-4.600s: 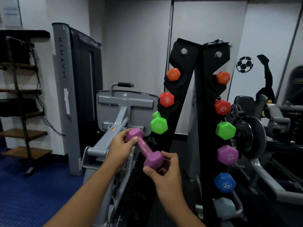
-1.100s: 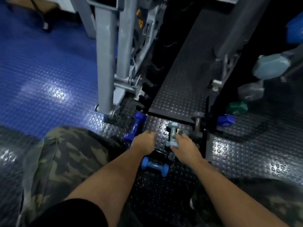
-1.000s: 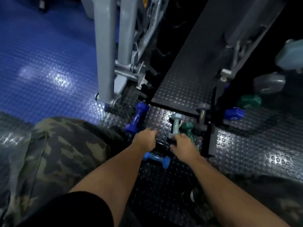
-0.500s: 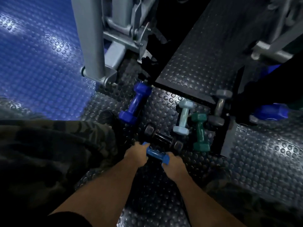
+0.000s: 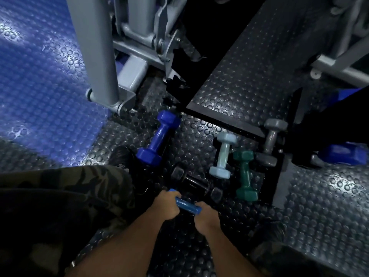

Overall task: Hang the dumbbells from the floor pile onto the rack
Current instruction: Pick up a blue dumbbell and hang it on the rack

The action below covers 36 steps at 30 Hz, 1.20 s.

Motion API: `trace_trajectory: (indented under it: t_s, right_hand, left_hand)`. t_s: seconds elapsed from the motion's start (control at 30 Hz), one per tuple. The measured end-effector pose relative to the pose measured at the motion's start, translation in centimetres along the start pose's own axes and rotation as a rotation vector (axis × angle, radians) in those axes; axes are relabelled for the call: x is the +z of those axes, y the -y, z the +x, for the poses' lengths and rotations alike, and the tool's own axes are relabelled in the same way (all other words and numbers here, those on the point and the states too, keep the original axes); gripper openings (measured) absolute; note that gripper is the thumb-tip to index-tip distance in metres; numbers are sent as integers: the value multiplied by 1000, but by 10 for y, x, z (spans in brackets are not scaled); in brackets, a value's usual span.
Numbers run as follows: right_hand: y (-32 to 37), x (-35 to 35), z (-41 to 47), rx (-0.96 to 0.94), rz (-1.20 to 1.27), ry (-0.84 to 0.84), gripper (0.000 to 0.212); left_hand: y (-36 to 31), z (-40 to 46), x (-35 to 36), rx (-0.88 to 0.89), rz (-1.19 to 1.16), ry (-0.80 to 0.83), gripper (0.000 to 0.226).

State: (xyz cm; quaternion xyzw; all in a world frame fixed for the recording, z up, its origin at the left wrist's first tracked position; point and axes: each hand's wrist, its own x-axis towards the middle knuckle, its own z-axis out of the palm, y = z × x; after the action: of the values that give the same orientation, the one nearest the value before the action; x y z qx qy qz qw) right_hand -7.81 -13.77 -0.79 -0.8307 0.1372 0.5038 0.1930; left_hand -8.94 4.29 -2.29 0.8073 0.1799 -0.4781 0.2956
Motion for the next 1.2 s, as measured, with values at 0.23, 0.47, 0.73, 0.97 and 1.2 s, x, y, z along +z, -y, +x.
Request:
trace_trajectory:
  t_s: [0.23,0.47,0.73,0.97,1.2]
  right_hand:
    - [15,-12,-45,-96,8,-98,49]
    - [50,-70,-116,-265,17,-291,45]
    - [70,-154,-240,-490,98,-604,61]
    - [108,-228,-355,-669,304,-815,71]
    - [146,-273,-441,-1058,496,-853,69]
  left_hand:
    - [-11,-42,-22,14,-55,-215,33]
    - [-40,-112,-65,106,-179,-402,23]
    - [-116,-201,-139,271,-464,-590,51]
    - [-171,-305,-220,449,-518,-956,37]
    - [-203,-418,-302,681,-696,-1183,14]
